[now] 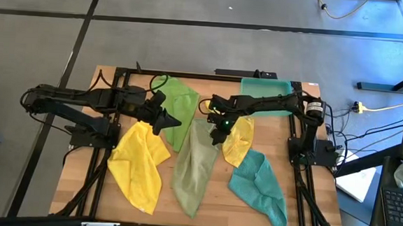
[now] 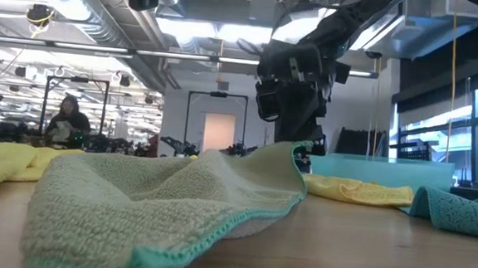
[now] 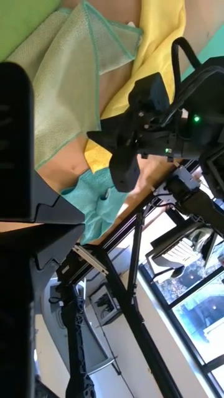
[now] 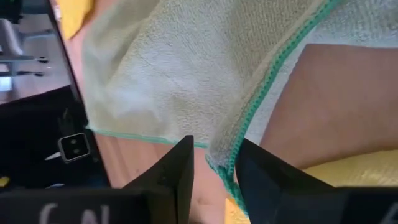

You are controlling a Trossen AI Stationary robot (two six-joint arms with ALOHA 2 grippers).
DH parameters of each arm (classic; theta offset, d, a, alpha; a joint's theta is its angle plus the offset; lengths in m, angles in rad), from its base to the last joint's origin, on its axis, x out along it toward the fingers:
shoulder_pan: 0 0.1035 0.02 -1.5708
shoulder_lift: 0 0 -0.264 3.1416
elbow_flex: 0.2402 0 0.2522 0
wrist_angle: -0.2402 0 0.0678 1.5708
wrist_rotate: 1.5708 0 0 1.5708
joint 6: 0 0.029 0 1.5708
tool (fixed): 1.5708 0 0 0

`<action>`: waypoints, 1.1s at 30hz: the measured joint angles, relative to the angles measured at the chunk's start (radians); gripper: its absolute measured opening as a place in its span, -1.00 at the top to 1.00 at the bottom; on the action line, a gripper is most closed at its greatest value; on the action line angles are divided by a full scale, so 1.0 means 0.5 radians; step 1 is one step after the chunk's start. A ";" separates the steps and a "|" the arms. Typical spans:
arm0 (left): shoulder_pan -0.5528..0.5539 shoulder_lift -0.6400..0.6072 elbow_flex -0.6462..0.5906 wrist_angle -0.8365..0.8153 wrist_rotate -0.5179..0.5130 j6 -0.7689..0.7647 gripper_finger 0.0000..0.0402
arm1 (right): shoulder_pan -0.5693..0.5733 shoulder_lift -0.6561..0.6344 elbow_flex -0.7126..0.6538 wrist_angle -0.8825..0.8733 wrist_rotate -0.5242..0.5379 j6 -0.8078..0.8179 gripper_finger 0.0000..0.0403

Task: Fold microfiber towels
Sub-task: Fold the light green microfiber cloth

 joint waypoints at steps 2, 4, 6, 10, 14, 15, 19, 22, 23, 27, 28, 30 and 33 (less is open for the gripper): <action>0.000 0.000 0.000 0.000 0.000 0.000 1.00 | 0.011 0.000 0.000 0.001 0.043 0.001 0.43; 0.000 0.000 0.000 0.000 0.000 0.000 1.00 | 0.016 0.000 0.000 0.000 0.087 0.001 0.43; 0.000 0.000 0.000 0.000 0.000 0.000 1.00 | 0.016 0.000 0.000 0.000 0.090 0.002 0.44; 0.000 0.000 0.000 -0.001 0.000 0.006 1.00 | 0.016 0.000 0.000 -0.012 0.089 -0.003 0.55; 0.000 0.001 0.000 -0.001 0.000 0.026 1.00 | 0.016 0.000 0.000 -0.047 0.041 -0.038 0.86; 0.000 0.001 0.000 -0.002 0.000 0.046 1.00 | 0.016 0.000 0.000 -0.058 0.019 -0.048 0.92; 0.000 0.003 0.000 -0.002 0.008 0.122 1.00 | 0.016 0.000 0.000 -0.128 -0.114 -0.063 0.94; -0.001 0.003 0.000 -0.009 0.011 0.186 1.00 | 0.016 -0.022 0.000 -0.248 -0.198 -0.100 0.97; -0.002 0.003 0.000 -0.023 0.011 0.202 1.00 | 0.016 -0.036 0.000 -0.305 -0.200 -0.117 0.97; -0.005 0.003 0.000 -0.119 0.012 0.204 1.00 | 0.020 -0.076 0.000 -0.594 -0.206 -0.153 0.96; -0.005 0.003 0.000 -0.134 0.013 0.204 1.00 | 0.020 -0.087 0.000 -0.689 -0.214 -0.152 0.96; -0.005 0.003 0.000 -0.166 0.014 0.202 1.00 | 0.026 -0.109 0.000 -0.891 -0.264 -0.151 0.96; -0.005 0.003 0.000 -0.169 0.007 0.202 1.00 | 0.065 -0.149 0.000 -1.165 -0.362 -0.231 0.96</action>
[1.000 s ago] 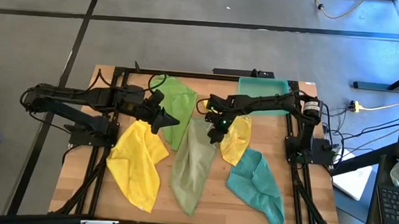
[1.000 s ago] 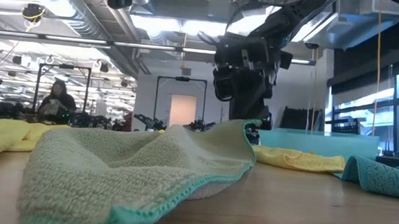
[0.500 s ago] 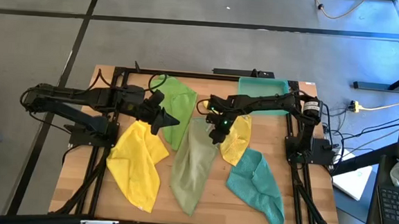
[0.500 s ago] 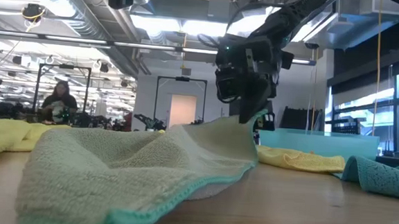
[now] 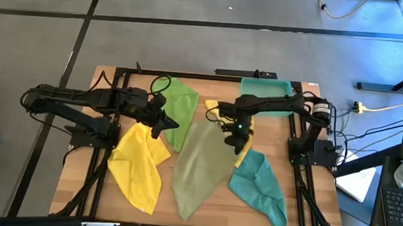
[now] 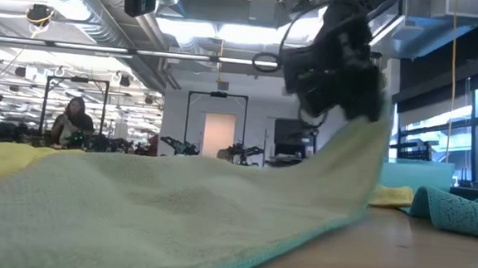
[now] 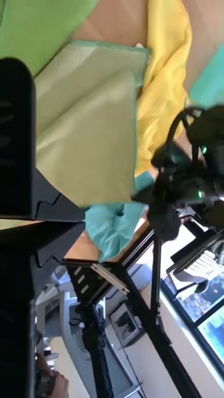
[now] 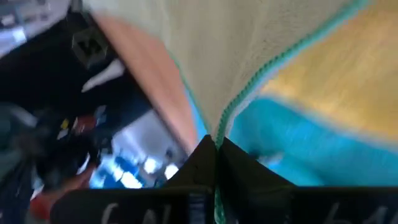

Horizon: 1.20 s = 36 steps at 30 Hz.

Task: Fold microfiber towels
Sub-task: Fold the light green microfiber cloth

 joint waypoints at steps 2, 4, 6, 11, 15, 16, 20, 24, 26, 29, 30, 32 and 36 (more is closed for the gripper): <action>0.000 0.000 0.000 0.000 -0.026 0.000 1.00 | 0.040 -0.033 -0.001 -0.121 -0.083 -0.078 0.96; -0.001 0.000 0.000 0.002 -0.069 -0.001 1.00 | 0.085 -0.076 -0.001 -0.158 -0.214 -0.134 0.96; -0.001 0.000 0.000 0.007 -0.092 -0.002 1.00 | 0.122 -0.135 -0.001 -0.125 -0.316 -0.139 0.96; -0.018 0.001 0.000 0.108 -0.022 -0.002 1.00 | 0.146 -0.289 -0.001 0.127 -0.325 0.033 0.96; -0.090 0.038 0.000 0.254 0.013 -0.001 1.00 | 0.106 -0.387 -0.001 0.341 -0.246 0.226 0.96; -0.117 0.054 0.000 0.303 0.010 -0.001 1.00 | 0.096 -0.399 0.000 0.375 -0.214 0.257 0.96; -0.233 0.168 0.000 0.472 -0.085 0.035 1.00 | 0.059 -0.413 0.000 0.424 -0.118 0.328 0.96; -0.356 0.347 0.000 0.670 -0.199 0.114 0.99 | 0.057 -0.413 0.000 0.468 -0.037 0.406 0.96; -0.425 0.454 0.000 0.789 -0.228 0.151 0.95 | 0.057 -0.413 0.000 0.480 -0.027 0.405 0.96; -0.530 0.589 0.000 0.867 -0.260 0.174 0.85 | 0.057 -0.413 0.000 0.478 -0.028 0.370 0.96; -0.566 0.630 0.000 0.875 -0.262 0.174 0.81 | 0.061 -0.417 0.000 0.474 -0.028 0.344 0.96; -0.650 0.707 0.000 0.865 -0.280 0.163 0.75 | 0.076 -0.425 0.000 0.469 -0.029 0.280 0.96; -0.834 0.840 0.040 0.801 -0.481 -0.014 0.70 | 0.101 -0.424 0.000 0.425 -0.057 0.124 0.96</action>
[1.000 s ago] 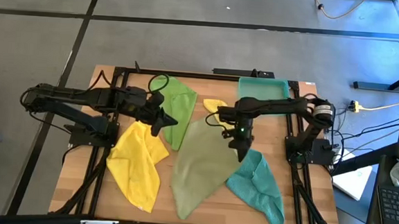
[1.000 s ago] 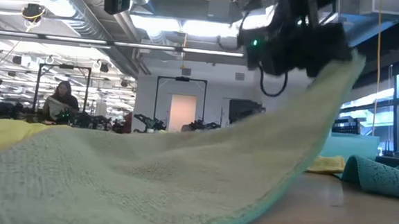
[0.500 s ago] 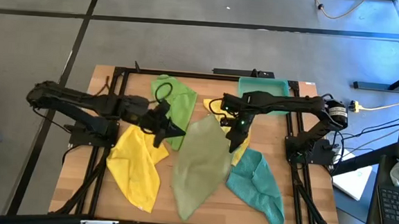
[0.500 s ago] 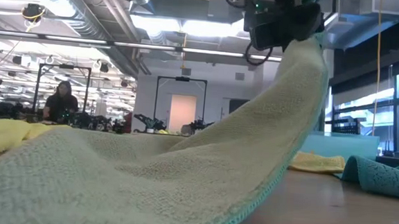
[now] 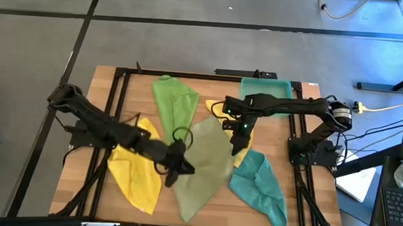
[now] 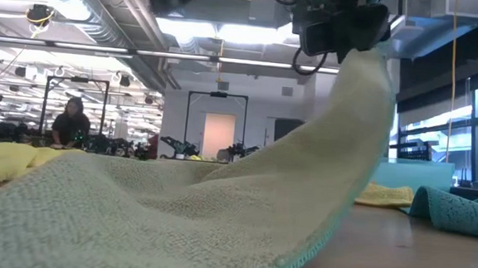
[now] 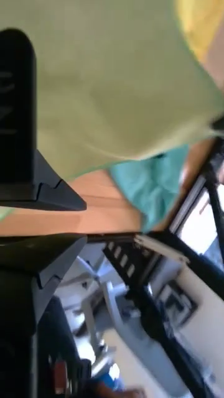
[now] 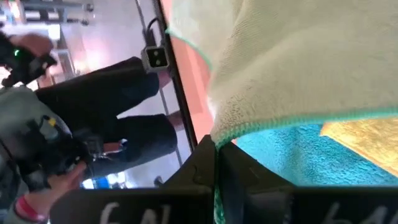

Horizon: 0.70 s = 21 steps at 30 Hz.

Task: Fold microfiber towels
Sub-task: Fold the light green microfiber cloth

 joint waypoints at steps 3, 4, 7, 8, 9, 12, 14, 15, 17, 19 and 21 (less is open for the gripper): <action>-0.106 0.114 0.181 -0.289 -0.182 -0.091 0.73 | 0.010 0.000 0.000 -0.035 -0.013 -0.098 0.96; -0.132 0.163 0.267 -0.399 -0.213 -0.104 0.75 | 0.011 0.000 0.000 -0.054 -0.013 -0.125 0.96; -0.182 0.324 0.566 -0.792 -0.260 -0.115 0.80 | 0.019 0.000 0.000 -0.081 -0.013 -0.194 0.96; -0.190 0.391 0.675 -0.900 -0.253 -0.112 0.81 | 0.020 0.001 0.000 -0.088 -0.013 -0.207 0.96; -0.198 0.456 0.779 -1.005 -0.235 -0.094 0.82 | 0.021 0.001 0.000 -0.088 -0.013 -0.223 0.96; -0.213 0.650 1.026 -1.191 -0.103 -0.081 0.85 | 0.021 0.001 0.000 -0.088 -0.013 -0.252 0.96; -0.223 0.766 1.114 -1.209 0.077 -0.069 0.86 | 0.021 0.001 0.000 -0.088 -0.013 -0.255 0.96; -0.234 0.815 1.137 -1.192 0.172 -0.037 0.86 | 0.021 0.001 0.000 -0.088 -0.013 -0.259 0.96; -0.257 0.903 1.155 -1.118 0.345 0.020 0.84 | 0.021 0.001 0.000 -0.088 -0.013 -0.278 0.96; -0.293 0.977 1.156 -1.063 0.454 0.074 0.80 | 0.021 0.001 0.000 -0.088 -0.013 -0.298 0.96; -0.334 1.037 1.156 -1.024 0.491 0.109 0.74 | 0.024 0.001 0.000 -0.088 -0.013 -0.300 0.96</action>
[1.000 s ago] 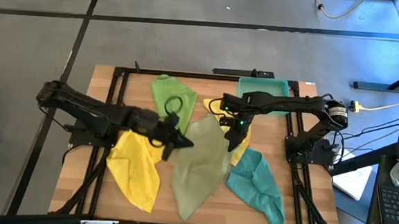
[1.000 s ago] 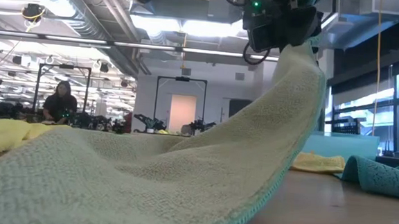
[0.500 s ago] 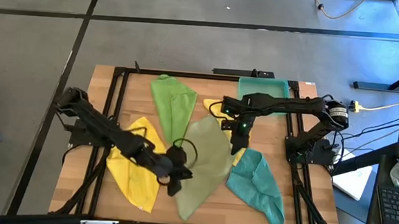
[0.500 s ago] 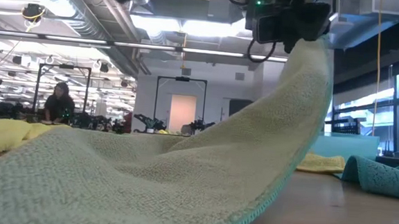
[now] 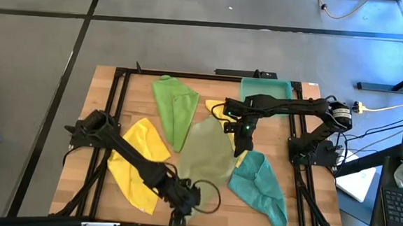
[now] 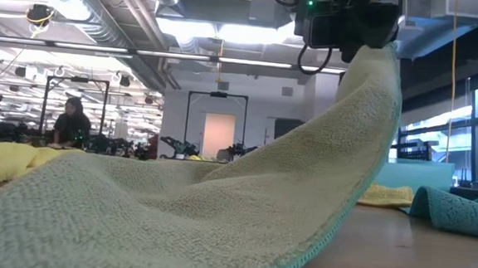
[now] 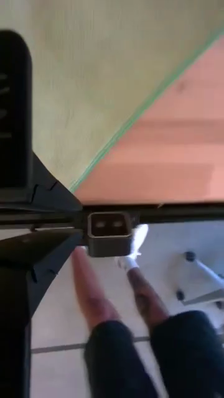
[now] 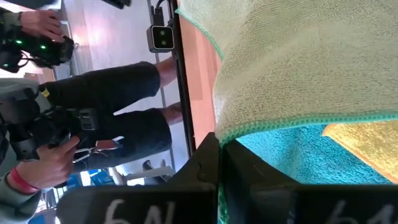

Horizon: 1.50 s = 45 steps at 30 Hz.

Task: Fold microfiber towels
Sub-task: Fold the light green microfiber cloth

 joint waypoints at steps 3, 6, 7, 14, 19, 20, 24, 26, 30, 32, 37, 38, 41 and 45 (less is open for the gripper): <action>-0.054 0.070 0.000 0.096 -0.023 0.021 0.62 | 0.004 0.000 0.000 0.000 0.000 -0.004 0.96; -0.097 0.125 0.000 0.187 -0.052 0.087 0.47 | 0.008 0.000 0.000 0.000 0.000 -0.010 0.96; -0.111 0.136 0.000 0.191 -0.059 0.137 0.41 | 0.012 0.000 0.000 0.000 0.000 -0.012 0.96; -0.176 0.218 0.001 -0.032 -0.197 0.513 0.14 | 0.060 0.001 0.000 0.002 0.001 -0.014 0.96; -0.187 0.289 0.001 -0.011 -0.207 0.701 0.11 | 0.106 0.001 0.000 0.003 0.001 -0.003 0.96; -0.187 0.302 0.001 0.010 -0.195 0.709 0.11 | 0.114 0.001 0.000 0.003 0.001 -0.003 0.96; -0.187 0.330 0.000 0.020 -0.207 0.802 0.11 | 0.126 0.001 0.000 0.006 0.001 0.003 0.96; -0.188 0.349 0.005 0.050 -0.220 0.842 0.11 | 0.126 0.001 0.000 0.008 0.002 0.004 0.96; -0.188 0.418 0.001 0.044 -0.193 0.906 0.11 | 0.125 0.001 0.000 0.025 0.004 0.009 0.96; -0.192 0.439 -0.004 0.006 -0.192 0.913 0.11 | 0.125 0.001 0.000 0.025 0.005 0.021 0.96; -0.195 0.458 0.003 0.030 -0.330 0.907 0.11 | 0.125 0.001 0.000 0.027 0.003 0.045 0.96; -0.195 0.458 0.003 0.033 -0.371 0.908 0.11 | 0.125 0.001 0.000 0.027 0.004 0.046 0.96; -0.186 0.460 0.001 0.031 -0.425 0.914 0.14 | 0.125 0.001 0.000 0.027 0.003 0.045 0.96; -0.186 0.479 0.004 0.038 -0.423 0.903 0.24 | 0.125 0.001 0.000 0.032 0.003 0.049 0.96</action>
